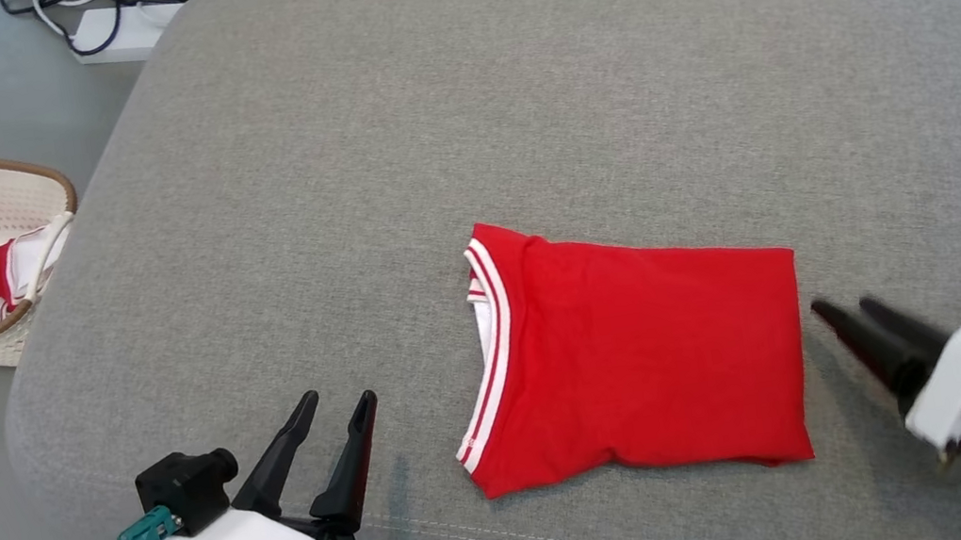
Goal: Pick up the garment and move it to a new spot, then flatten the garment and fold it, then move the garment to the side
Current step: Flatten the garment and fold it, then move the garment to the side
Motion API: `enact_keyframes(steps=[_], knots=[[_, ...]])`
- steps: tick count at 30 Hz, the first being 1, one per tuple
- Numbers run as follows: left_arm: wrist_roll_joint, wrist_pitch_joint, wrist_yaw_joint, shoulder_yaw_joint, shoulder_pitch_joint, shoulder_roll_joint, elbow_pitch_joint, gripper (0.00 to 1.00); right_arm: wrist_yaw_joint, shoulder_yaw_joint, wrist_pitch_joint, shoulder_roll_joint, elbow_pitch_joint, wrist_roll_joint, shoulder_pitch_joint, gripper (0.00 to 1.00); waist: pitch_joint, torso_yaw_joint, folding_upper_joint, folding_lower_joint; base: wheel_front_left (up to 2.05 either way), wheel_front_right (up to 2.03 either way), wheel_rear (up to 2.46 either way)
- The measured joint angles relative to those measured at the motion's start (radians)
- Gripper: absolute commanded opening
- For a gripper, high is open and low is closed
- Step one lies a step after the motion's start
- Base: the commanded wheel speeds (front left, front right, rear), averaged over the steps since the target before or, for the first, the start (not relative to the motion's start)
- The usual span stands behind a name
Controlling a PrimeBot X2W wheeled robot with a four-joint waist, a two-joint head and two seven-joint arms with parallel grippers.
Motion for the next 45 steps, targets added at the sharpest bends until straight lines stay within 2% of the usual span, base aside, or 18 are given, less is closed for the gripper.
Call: enact_keyframes(steps=[7,18,21,22,28,32,45], knots=[[0.007,0.000,0.000,0.001,0.000,0.007,-0.006,1.00,0.000,0.004,-0.018,0.051,-0.020,0.031,0.094,1.00,0.003,-0.013,0.0000,0.0000,0.00,0.00,0.00],[0.007,0.000,0.000,-0.018,-0.002,0.007,-0.009,1.00,0.000,0.005,-0.022,0.119,0.041,0.038,0.046,0.99,0.013,0.048,0.0000,0.0000,0.00,0.00,0.00],[0.007,0.000,0.000,-0.023,-0.002,0.007,-0.009,1.00,0.000,0.008,-0.021,0.146,0.061,0.038,0.028,0.11,0.012,0.062,0.0000,0.0000,0.00,0.00,0.00],[0.008,0.000,0.000,-0.025,-0.002,0.007,-0.008,1.00,0.000,0.010,-0.021,0.152,0.065,0.039,0.025,0.00,0.009,0.064,0.0000,0.0000,0.00,0.00,0.00],[0.028,0.000,0.000,-0.015,-0.002,0.008,-0.008,1.00,0.000,0.015,-0.060,0.155,0.077,0.039,0.024,0.00,-0.007,0.054,0.0000,0.0000,0.00,0.00,0.00],[0.047,0.000,0.000,0.000,-0.002,0.007,-0.005,1.00,0.000,0.005,-0.096,0.129,0.081,0.039,0.026,0.00,-0.018,0.027,0.0000,0.0000,0.00,0.00,0.00],[0.070,0.000,0.000,0.012,0.007,0.008,0.004,1.00,0.000,0.005,-0.145,0.095,0.069,0.039,0.059,0.00,-0.072,-0.119,0.0000,0.0000,0.00,0.00,0.00]])
